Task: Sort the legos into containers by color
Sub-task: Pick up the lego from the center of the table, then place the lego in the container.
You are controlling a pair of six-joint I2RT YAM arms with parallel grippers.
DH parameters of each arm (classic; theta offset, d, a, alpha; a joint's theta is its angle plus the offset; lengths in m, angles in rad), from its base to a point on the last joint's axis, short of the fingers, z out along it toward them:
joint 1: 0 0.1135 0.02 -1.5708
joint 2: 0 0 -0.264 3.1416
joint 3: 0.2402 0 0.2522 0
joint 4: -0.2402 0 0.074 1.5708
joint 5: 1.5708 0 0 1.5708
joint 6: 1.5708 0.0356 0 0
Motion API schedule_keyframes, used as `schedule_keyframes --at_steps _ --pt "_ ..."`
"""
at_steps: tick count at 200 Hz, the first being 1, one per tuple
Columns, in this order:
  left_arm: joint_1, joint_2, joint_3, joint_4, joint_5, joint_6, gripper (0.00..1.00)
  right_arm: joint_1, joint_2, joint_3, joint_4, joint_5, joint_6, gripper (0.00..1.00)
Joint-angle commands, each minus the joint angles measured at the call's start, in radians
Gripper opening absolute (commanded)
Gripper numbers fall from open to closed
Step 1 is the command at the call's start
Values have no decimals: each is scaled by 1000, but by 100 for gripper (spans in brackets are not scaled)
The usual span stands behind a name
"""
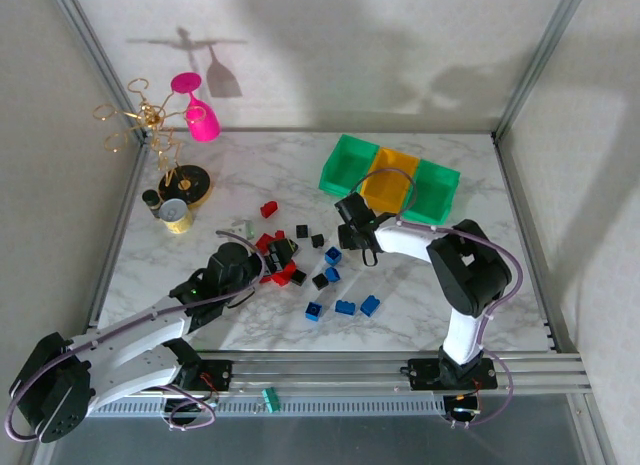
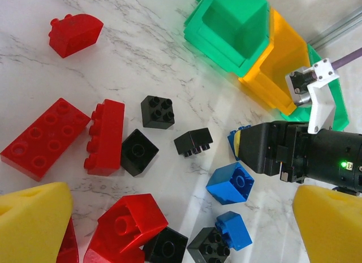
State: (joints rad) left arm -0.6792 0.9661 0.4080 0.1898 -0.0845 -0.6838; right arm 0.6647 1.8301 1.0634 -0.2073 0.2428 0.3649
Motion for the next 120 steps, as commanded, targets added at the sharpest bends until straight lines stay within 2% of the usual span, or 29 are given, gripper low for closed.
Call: schedule_keyframes --at_steps 1,49,82,120 --pt "-8 10 44 15 -31 20 100 4 26 38 -26 17 -3 37" --pt "-10 30 93 -13 -11 27 100 1 -32 42 -47 30 -5 24" --pt "-17 51 135 -36 -1 -9 100 -26 -109 56 -61 51 3 22" --pt "-28 116 224 -37 5 11 100 -112 -207 63 -81 21 37 22"
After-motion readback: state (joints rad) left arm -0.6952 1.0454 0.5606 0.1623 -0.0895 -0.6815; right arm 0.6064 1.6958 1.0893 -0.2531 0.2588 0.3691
